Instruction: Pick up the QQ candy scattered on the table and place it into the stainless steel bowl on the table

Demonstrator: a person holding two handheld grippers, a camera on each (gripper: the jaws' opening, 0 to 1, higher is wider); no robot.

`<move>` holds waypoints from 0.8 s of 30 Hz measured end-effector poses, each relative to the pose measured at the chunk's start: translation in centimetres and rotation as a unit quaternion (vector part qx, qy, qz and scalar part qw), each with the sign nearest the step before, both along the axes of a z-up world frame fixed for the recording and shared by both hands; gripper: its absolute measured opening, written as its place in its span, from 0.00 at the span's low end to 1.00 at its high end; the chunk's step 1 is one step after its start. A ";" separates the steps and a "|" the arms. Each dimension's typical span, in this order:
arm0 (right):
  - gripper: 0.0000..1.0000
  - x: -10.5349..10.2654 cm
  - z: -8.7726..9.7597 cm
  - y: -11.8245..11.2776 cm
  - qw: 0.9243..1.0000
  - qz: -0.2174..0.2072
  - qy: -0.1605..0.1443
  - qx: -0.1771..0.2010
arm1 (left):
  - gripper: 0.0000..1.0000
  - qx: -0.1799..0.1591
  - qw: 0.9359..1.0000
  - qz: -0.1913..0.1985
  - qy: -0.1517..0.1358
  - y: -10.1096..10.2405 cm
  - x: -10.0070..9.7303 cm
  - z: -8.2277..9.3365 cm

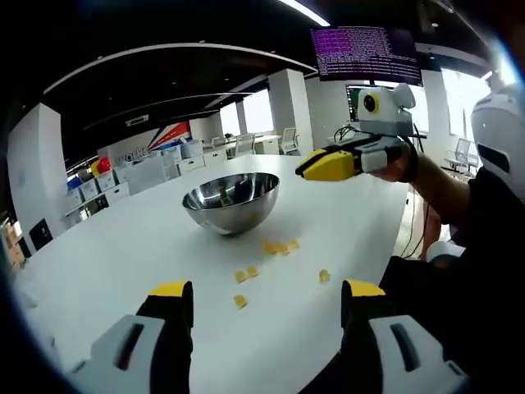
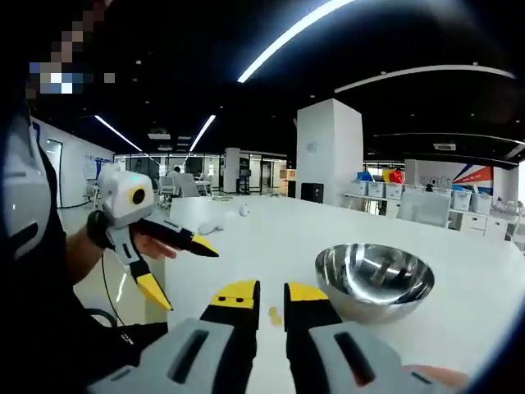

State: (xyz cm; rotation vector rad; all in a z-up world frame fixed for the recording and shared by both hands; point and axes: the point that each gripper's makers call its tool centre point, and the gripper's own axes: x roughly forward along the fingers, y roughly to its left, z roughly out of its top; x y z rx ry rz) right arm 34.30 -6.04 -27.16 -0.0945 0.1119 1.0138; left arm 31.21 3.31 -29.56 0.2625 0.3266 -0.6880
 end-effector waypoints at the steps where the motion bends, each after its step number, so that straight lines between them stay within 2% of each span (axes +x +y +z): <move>1: 0.09 -0.6 -1.2 0.3 1.000 0.003 0.004 -0.004 | 0.73 -0.001 1.000 0.000 0.000 -0.1 0.0 0.0; 5: 0.09 -1.9 -5.8 0.7 0.999 0.000 0.017 -0.048 | 0.73 0.000 1.000 -0.004 0.003 -0.3 0.0 -0.2; 8: 0.09 -2.5 -7.3 1.1 0.998 0.006 0.033 -0.054 | 0.73 0.001 1.000 -0.006 0.003 -0.5 0.1 -0.2; 15: 0.09 -2.8 -8.4 1.7 0.998 0.006 0.036 -0.044 | 0.72 -0.001 1.000 -0.012 0.006 -0.8 -0.1 -0.4; 19: 0.09 -2.2 -8.6 1.4 0.999 -0.004 0.032 -0.044 | 0.72 -0.036 0.999 -0.027 0.011 -1.5 -0.6 0.4; 24: 0.09 -2.1 -8.9 1.3 0.998 -0.009 0.040 -0.038 | 0.72 -0.027 0.999 -0.022 0.011 -1.3 -0.4 0.0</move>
